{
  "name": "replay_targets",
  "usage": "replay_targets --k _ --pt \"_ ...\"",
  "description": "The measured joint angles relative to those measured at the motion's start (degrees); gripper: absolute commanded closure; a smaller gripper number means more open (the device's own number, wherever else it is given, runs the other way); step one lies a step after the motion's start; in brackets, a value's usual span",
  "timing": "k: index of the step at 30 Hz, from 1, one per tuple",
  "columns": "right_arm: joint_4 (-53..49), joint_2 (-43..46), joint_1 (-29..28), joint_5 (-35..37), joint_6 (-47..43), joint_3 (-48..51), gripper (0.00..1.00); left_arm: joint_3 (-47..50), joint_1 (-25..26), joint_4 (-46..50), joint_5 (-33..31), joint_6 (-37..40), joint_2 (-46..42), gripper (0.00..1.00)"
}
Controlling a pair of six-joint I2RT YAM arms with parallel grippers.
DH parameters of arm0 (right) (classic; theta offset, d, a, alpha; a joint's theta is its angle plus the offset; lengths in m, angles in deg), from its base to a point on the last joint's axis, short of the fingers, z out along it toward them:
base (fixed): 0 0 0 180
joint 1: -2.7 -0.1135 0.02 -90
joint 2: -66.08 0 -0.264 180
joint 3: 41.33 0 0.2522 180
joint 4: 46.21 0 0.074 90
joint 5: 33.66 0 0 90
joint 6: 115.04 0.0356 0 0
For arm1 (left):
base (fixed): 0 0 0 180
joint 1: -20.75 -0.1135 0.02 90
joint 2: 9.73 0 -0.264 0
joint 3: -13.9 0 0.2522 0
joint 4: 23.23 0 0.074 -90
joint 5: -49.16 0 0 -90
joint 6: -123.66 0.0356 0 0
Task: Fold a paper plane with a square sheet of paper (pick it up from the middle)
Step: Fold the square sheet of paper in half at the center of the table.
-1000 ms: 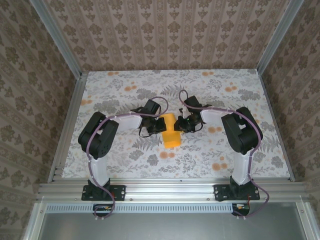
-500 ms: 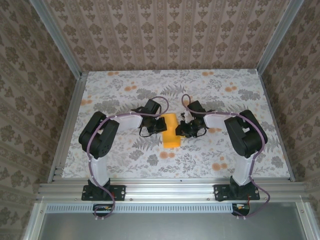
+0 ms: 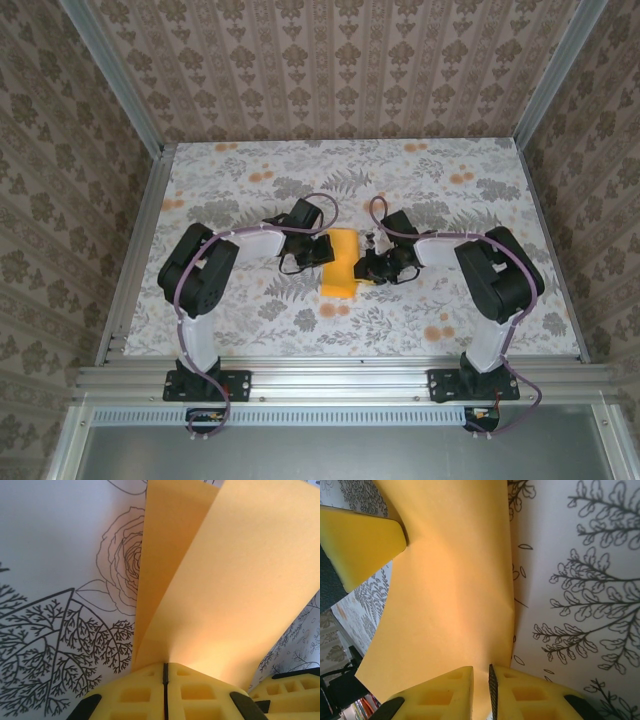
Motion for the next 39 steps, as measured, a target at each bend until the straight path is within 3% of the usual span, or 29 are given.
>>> replay_targets --k 13,39 --pt "1.38 4.96 -5.99 1.99 5.01 0.70 0.81 0.00 0.07 -0.07 -0.07 0.00 0.00 0.92" --pt "5.31 4.22 -5.42 2.36 7.08 6.12 0.80 0.00 0.13 -0.07 -0.11 0.00 0.00 0.92"
